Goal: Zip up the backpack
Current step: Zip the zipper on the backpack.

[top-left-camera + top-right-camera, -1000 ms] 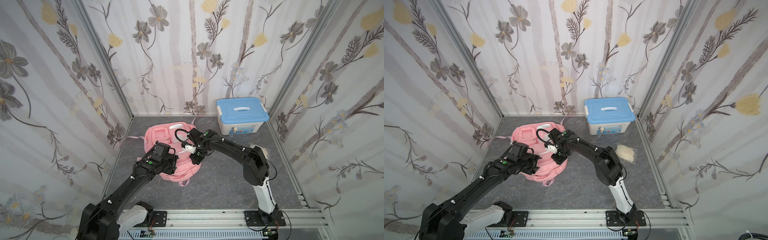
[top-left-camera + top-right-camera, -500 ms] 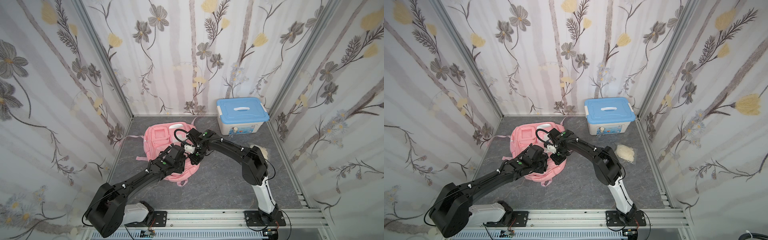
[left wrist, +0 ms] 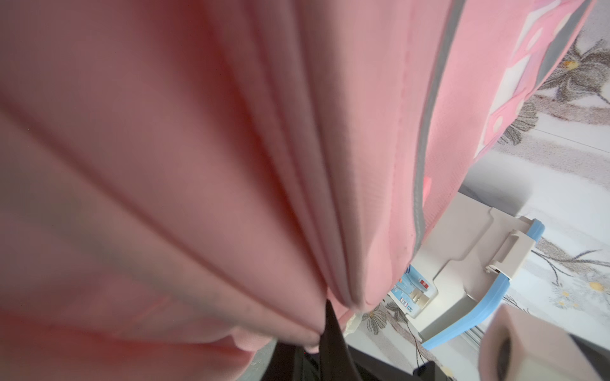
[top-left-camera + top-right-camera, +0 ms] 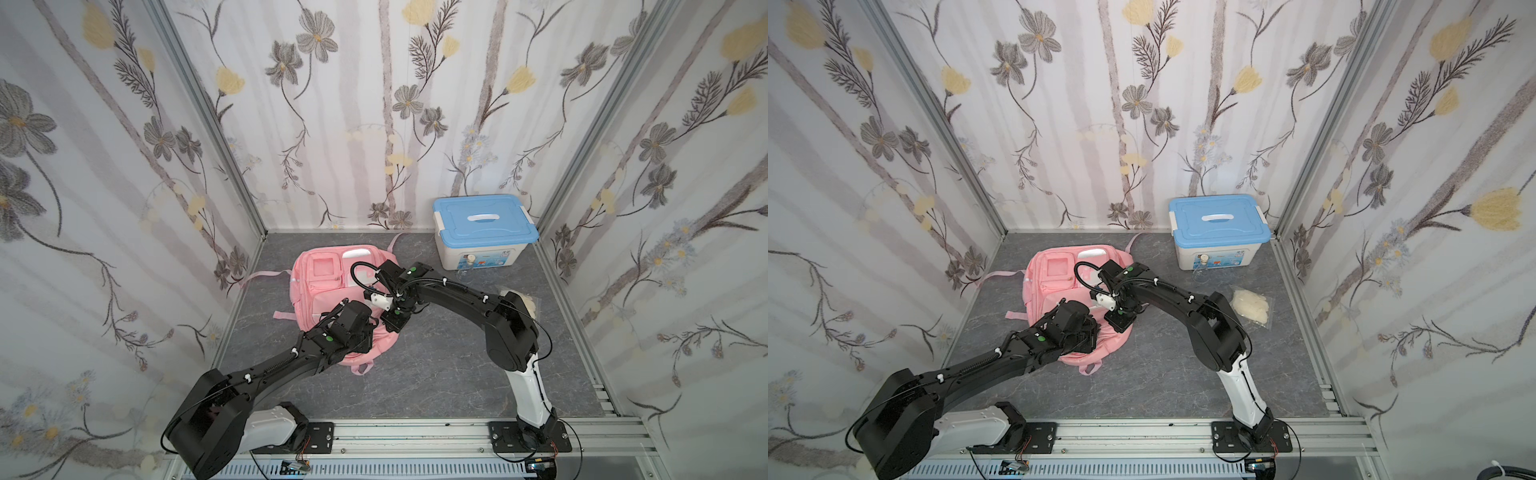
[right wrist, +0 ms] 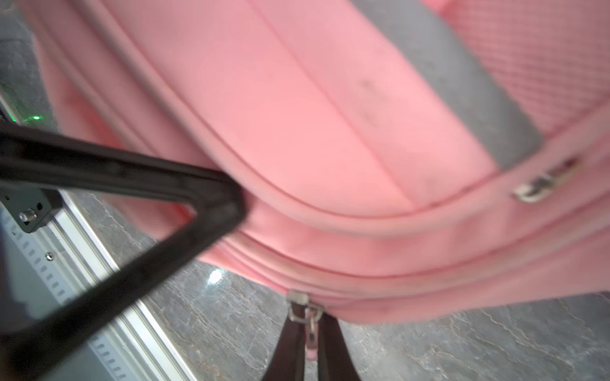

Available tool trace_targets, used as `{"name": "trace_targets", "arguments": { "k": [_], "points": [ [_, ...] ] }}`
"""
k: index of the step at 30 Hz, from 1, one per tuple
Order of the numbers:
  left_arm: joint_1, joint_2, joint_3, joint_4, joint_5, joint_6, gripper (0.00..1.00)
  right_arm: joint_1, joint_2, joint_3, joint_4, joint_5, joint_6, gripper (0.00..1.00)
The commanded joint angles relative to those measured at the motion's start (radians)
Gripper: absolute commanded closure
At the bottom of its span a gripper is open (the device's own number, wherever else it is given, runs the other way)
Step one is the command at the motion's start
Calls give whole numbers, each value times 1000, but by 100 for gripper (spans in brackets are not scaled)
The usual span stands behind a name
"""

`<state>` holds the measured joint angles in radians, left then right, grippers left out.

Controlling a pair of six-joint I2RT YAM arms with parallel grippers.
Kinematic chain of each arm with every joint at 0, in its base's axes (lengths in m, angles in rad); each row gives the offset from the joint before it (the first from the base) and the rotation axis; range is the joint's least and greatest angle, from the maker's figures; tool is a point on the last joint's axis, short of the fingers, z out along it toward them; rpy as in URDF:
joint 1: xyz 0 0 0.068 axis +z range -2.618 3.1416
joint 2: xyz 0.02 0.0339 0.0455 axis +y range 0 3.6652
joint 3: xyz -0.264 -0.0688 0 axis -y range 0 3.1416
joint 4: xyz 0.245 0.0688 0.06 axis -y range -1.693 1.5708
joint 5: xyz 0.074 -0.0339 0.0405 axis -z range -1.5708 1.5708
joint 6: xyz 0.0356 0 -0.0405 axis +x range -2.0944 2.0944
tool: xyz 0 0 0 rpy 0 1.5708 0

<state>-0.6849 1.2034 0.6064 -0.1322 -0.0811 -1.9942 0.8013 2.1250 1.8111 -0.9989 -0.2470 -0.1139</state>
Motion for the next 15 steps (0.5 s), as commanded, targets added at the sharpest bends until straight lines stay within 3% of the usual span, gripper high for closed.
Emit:
{"name": "trace_targets", "arguments": {
  "k": [1,5,15],
  "points": [
    [14,-44,-19,-158,-11,-32,100,-37,-9,-16,-33,191,-100,100],
    [43,-71,-26,-194,41,4,100,-56,30,13,-33,336,-171,100],
    [56,-76,51,-278,93,80,100,-159,157,173,-32,400,-185,100]
  ]
}}
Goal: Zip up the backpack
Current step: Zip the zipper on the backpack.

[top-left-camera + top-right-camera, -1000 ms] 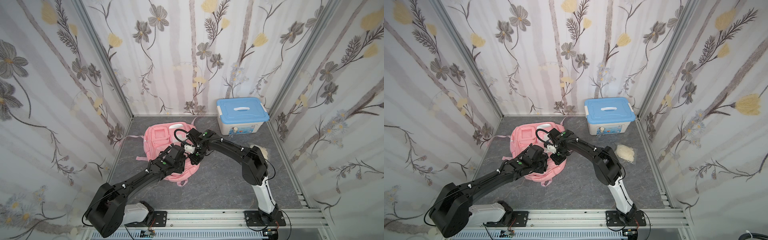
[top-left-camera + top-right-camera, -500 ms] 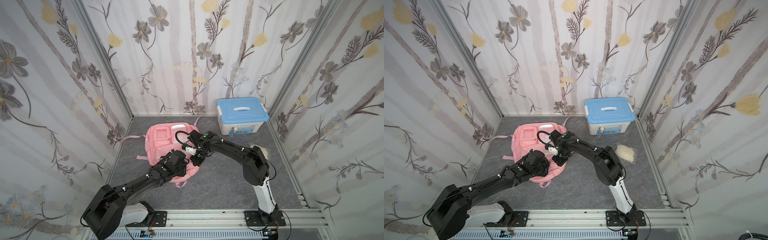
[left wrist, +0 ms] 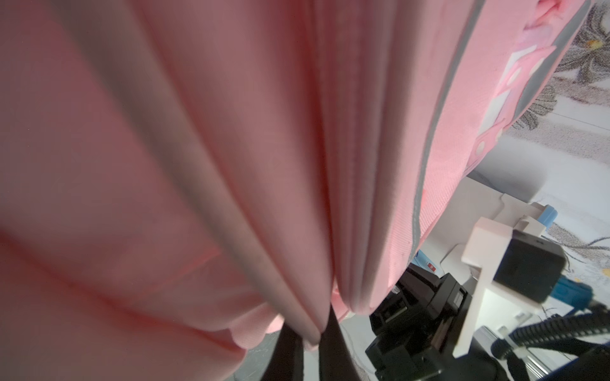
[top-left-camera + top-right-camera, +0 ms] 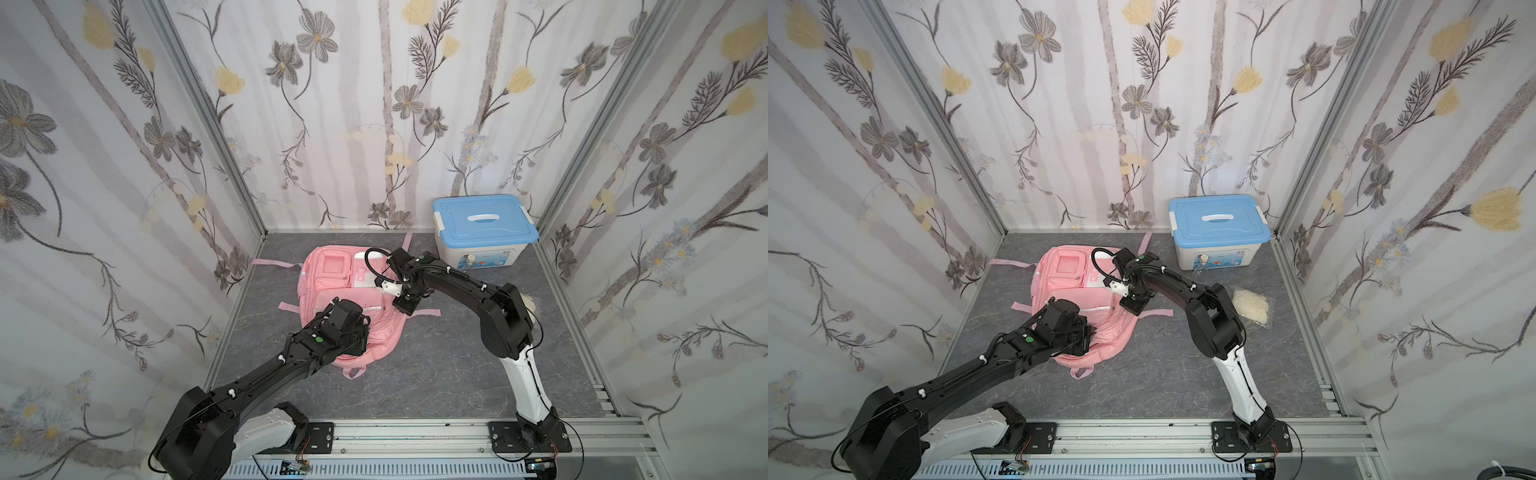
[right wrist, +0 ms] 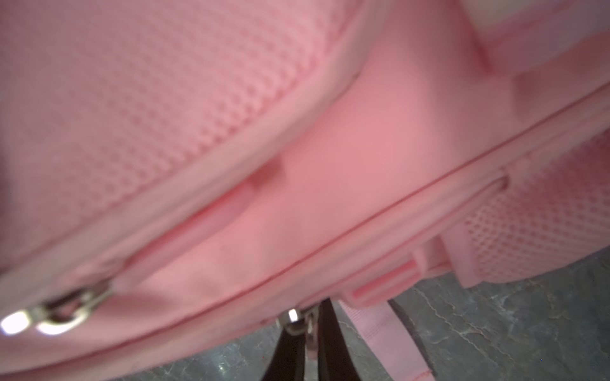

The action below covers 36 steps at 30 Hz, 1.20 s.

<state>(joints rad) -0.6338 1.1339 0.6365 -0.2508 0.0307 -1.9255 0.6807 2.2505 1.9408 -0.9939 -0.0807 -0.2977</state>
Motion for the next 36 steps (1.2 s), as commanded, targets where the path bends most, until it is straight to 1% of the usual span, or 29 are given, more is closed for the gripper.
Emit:
{"name": "trace_targets", "arguments": {
  "k": [1,5,7,12,13,14,15,17,19,20,21,22,25,27,29,31,32,33,34,35,36],
  "points": [
    [5,-9,26,-164,-16,15,100,-49,49,73,-37,233,-5,100],
    [4,-13,44,-188,-5,23,100,-85,132,210,-37,243,-3,100],
    [4,-16,49,-202,-6,26,100,-93,158,250,-38,244,1,100],
    [2,-34,53,-233,-16,23,100,-109,168,267,-40,253,3,100],
    [2,-37,52,-232,-21,22,100,-113,161,265,-41,236,9,95],
    [4,-35,52,-223,-28,19,100,-113,148,260,-43,213,23,72],
    [5,-29,52,-206,-29,18,100,-113,131,251,-43,186,35,47],
    [4,8,77,-154,-21,25,100,-106,75,215,-43,136,70,20],
    [8,70,132,-120,-4,55,100,-107,6,187,-41,44,111,12],
    [9,104,167,-110,4,72,100,-107,-35,181,-42,7,137,5],
    [10,122,195,-95,14,85,100,-107,-64,179,-43,-11,158,1],
    [12,168,218,-75,22,92,100,-108,-104,172,-43,-12,181,0],
    [13,233,284,-45,42,97,100,-117,-220,129,-48,-29,275,0],
    [14,266,317,-22,34,90,100,-134,-299,58,-39,-118,404,1],
    [14,303,367,-8,34,94,100,-144,-365,-72,17,-249,540,6],
    [13,351,430,-6,51,119,100,-147,-436,-271,169,-392,696,13],
    [9,376,459,-5,68,123,100,-147,-471,-373,272,-447,781,20],
    [3,398,474,6,76,111,100,-148,-501,-471,361,-474,868,26],
    [-1,411,476,31,79,96,100,-151,-529,-551,434,-497,930,28],
    [-6,424,476,54,80,77,100,-153,-564,-626,514,-511,991,29],
    [-11,440,480,68,83,58,100,-153,-597,-686,579,-514,1042,27]
  ]
}}
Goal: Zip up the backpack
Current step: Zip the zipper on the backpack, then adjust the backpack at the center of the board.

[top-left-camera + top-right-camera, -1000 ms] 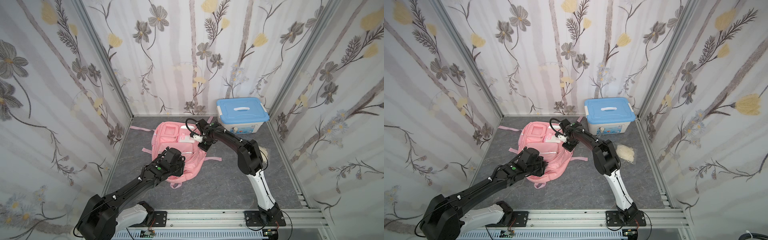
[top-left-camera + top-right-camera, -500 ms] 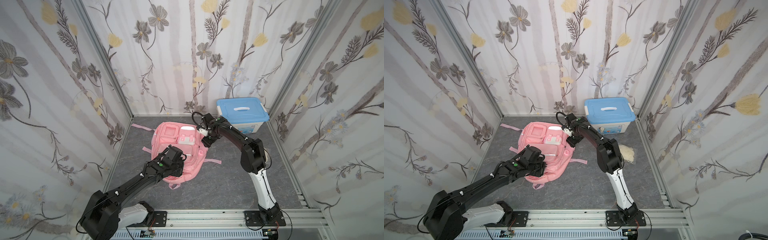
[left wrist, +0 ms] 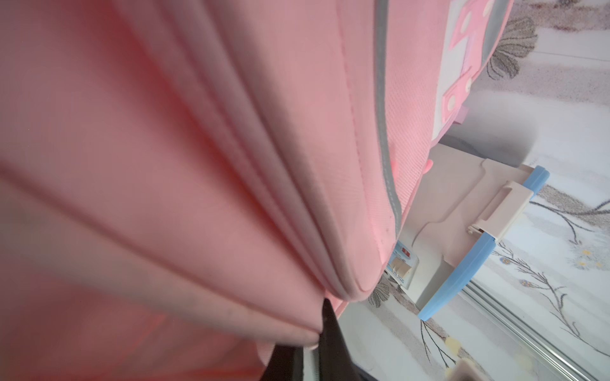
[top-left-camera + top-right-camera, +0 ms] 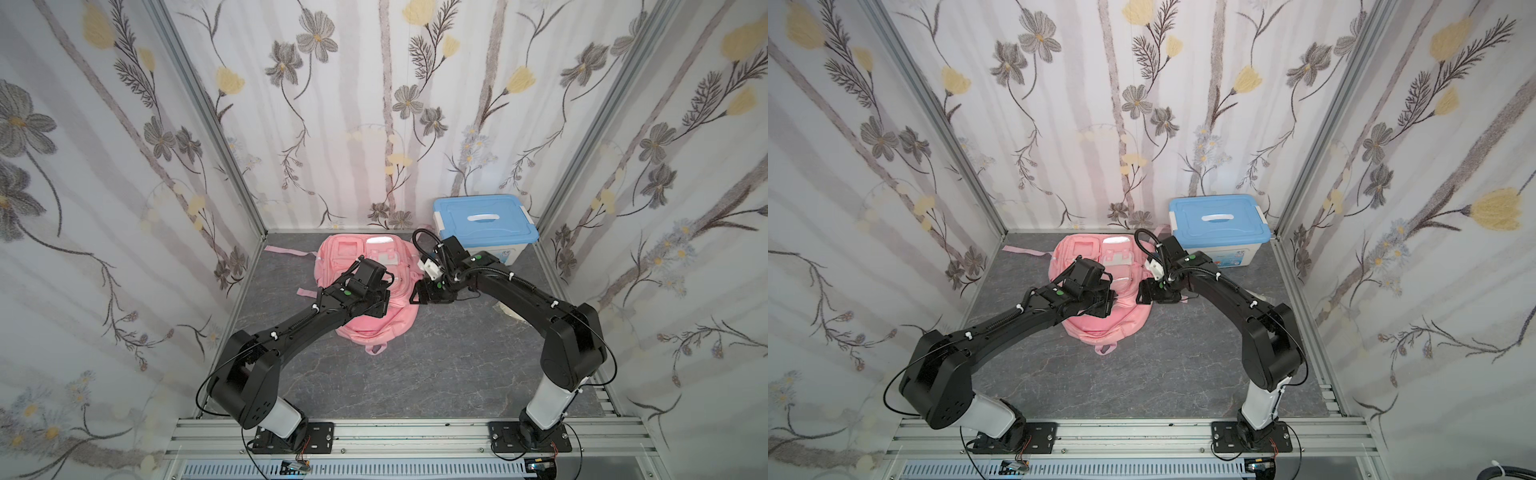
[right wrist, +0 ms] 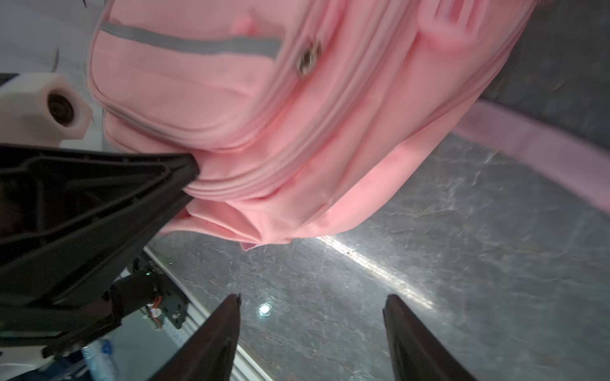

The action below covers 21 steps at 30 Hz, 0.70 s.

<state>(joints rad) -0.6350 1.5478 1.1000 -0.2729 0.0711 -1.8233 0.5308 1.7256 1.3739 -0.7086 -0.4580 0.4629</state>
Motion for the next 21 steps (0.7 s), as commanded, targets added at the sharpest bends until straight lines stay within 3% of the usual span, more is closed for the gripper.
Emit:
{"name": "trace_targets", "arguments": {
  "k": [1,4,8,21],
  "points": [
    [-15,40,23,99,46,-55,100,-5,-96,-171,354,-146,323,24],
    [-30,81,60,118,55,-62,100,-5,-121,-281,592,-156,476,17],
    [-39,113,86,146,53,-80,100,1,-105,-370,852,-109,631,17],
    [-61,93,48,204,41,-119,98,-20,-36,-490,1017,65,708,28]
  ]
}}
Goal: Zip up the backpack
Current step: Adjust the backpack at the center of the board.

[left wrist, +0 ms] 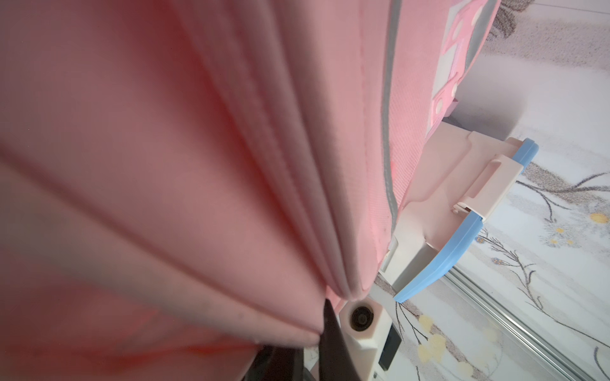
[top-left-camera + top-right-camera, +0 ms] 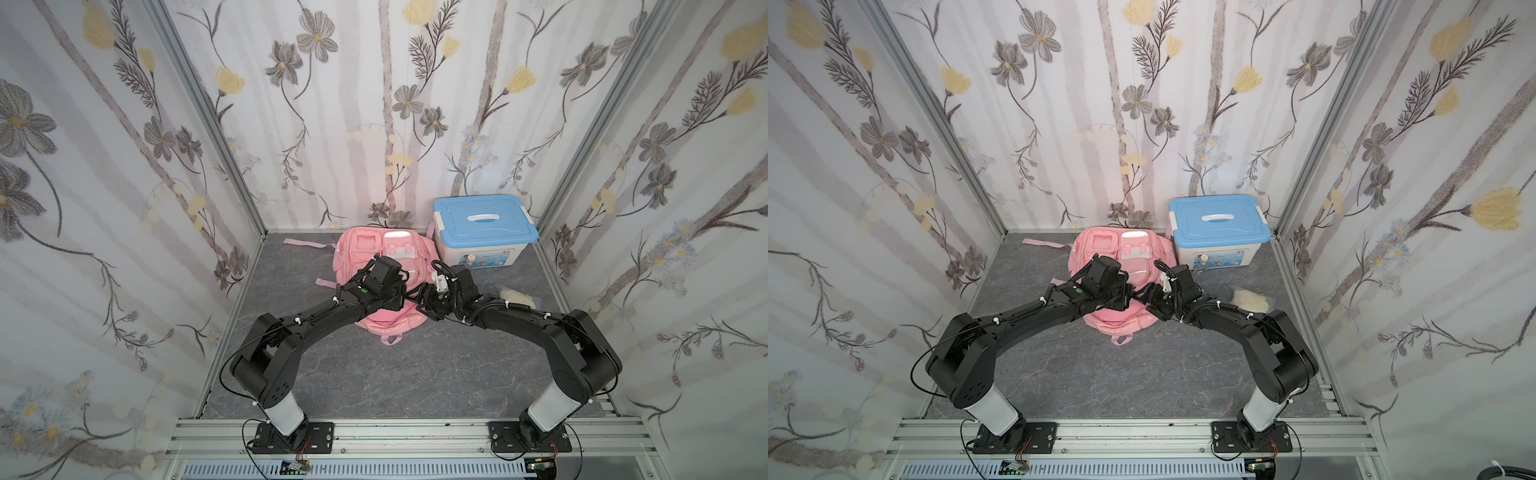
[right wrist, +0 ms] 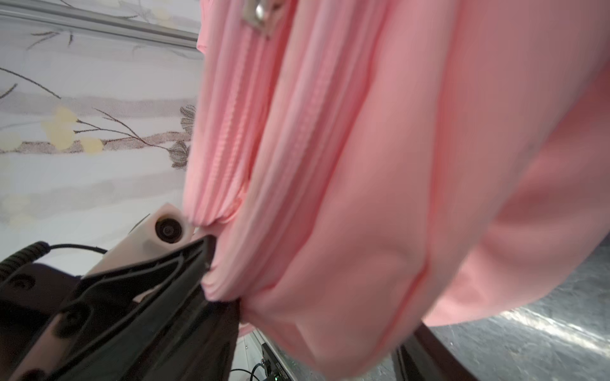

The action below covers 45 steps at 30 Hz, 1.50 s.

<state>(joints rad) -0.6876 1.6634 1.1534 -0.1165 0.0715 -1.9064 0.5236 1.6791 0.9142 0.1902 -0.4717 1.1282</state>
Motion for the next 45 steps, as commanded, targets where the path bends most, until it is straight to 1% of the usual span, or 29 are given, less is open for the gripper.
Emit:
{"name": "trace_targets", "arguments": {
  "k": [1,6,8,11,13,14,15,16,17,18,21,22,23,24,26,27,28,30,32,33,34,36,37,39,42,45],
  "points": [
    [-9,-26,-6,44,41,-34,98,-19,14,-46,156,88,56,28],
    [-18,-22,-31,96,53,-67,99,-38,71,-52,292,108,83,30],
    [-22,-14,-31,105,59,-78,100,-40,99,-58,346,122,107,38],
    [-25,-7,-33,117,75,-86,100,-48,114,-55,399,122,105,57],
    [-26,-9,-41,121,77,-86,96,-55,116,-49,400,119,85,72],
    [-26,-12,-47,125,77,-88,93,-59,119,-45,400,111,79,83],
    [-24,-15,-52,125,81,-83,86,-63,120,-40,400,100,72,93],
    [-22,-18,-54,126,88,-72,83,-67,120,-39,399,90,64,100],
    [-16,-23,-52,119,100,-55,80,-70,118,-40,399,80,55,100],
    [-10,-30,-48,98,114,-38,74,-75,113,-40,394,68,47,100],
    [10,-70,-34,-1,130,19,41,-96,95,-39,329,28,3,100],
    [19,-85,-24,-57,132,47,31,-102,83,-39,293,15,-21,100],
    [32,-109,-11,-129,129,84,25,-113,63,-38,241,2,-52,100],
    [47,-139,-1,-195,112,129,22,-123,42,-36,176,-11,-88,100],
    [78,-206,-3,-318,62,187,16,-147,18,-28,104,-60,-140,100],
    [105,-239,-24,-347,53,203,16,-157,8,-17,35,-86,-171,100],
    [143,-265,-65,-344,73,214,16,-165,0,-7,-8,-110,-200,100],
    [234,-291,-145,-308,151,249,17,-179,-5,12,-112,-156,-257,100],
    [318,-275,-169,-296,213,371,20,-192,1,63,-209,-220,-328,100],
    [355,-245,-143,-335,243,443,21,-198,19,95,-300,-258,-384,100],
    [383,-200,-104,-355,277,542,21,-201,44,135,-397,-293,-457,100],
    [421,-101,-4,-457,316,693,21,-207,104,210,-555,-347,-584,100],
    [434,-55,30,-457,353,769,23,-208,132,239,-613,-374,-625,100],
    [461,-5,67,-467,362,829,27,-211,162,268,-663,-382,-664,100],
    [505,10,75,-404,366,884,28,-209,147,265,-674,-335,-681,100],
    [571,67,139,-464,377,969,28,-210,127,243,-676,-301,-690,100]
  ]
}}
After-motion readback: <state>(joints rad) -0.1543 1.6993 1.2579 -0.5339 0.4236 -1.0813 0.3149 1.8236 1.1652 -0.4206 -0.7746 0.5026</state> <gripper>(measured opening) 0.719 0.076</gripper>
